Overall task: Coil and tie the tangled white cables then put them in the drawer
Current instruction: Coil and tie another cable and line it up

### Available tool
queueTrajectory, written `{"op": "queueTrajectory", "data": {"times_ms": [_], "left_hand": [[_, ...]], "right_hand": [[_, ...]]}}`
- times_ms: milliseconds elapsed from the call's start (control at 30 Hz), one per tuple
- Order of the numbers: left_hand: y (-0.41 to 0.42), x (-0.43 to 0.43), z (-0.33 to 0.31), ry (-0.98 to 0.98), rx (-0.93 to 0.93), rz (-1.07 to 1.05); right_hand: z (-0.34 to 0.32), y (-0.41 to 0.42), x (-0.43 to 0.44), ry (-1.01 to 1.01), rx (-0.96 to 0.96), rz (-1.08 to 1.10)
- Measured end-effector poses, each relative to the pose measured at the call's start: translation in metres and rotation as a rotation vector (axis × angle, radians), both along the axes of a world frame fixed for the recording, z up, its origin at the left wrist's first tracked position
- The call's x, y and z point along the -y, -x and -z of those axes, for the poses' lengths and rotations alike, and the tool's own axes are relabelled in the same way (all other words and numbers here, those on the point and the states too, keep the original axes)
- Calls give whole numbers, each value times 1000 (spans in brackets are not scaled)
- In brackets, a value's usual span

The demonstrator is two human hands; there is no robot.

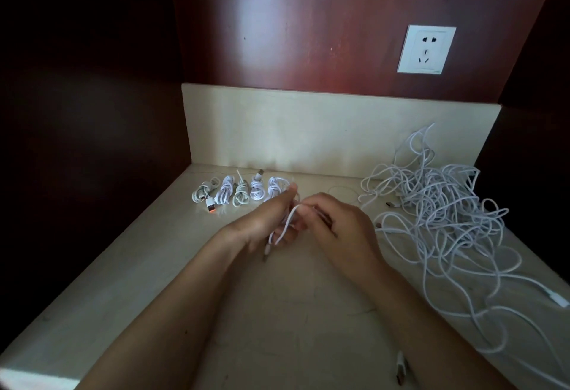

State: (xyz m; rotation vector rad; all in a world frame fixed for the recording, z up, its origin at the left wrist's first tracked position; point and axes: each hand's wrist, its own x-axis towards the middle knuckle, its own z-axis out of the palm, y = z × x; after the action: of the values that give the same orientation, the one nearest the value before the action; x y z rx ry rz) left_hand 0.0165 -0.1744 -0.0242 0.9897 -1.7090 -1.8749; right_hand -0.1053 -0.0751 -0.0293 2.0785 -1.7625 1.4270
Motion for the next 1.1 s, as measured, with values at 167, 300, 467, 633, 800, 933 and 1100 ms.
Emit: {"op": "queueTrajectory", "data": {"times_ms": [167, 300, 467, 633, 800, 933, 1100], "left_hand": [[2, -11, -3, -118, 81, 263], [-2, -16, -7, -41, 109, 337], [0, -20, -10, 183, 52, 178], [3, -16, -4, 562, 44, -137], [5, -14, 1, 449, -146, -265], [3, -4, -1, 268, -337, -379], [1, 4, -13, -81, -698, -501]], "right_hand": [[3, 17, 10, 63, 80, 179], [8, 19, 16, 93, 64, 74], [11, 22, 12, -13, 60, 178], [9, 19, 10, -37, -3, 247], [14, 10, 15, -6, -31, 213], [20, 11, 17, -44, -52, 177], [26, 8, 19, -178, -41, 43]]}}
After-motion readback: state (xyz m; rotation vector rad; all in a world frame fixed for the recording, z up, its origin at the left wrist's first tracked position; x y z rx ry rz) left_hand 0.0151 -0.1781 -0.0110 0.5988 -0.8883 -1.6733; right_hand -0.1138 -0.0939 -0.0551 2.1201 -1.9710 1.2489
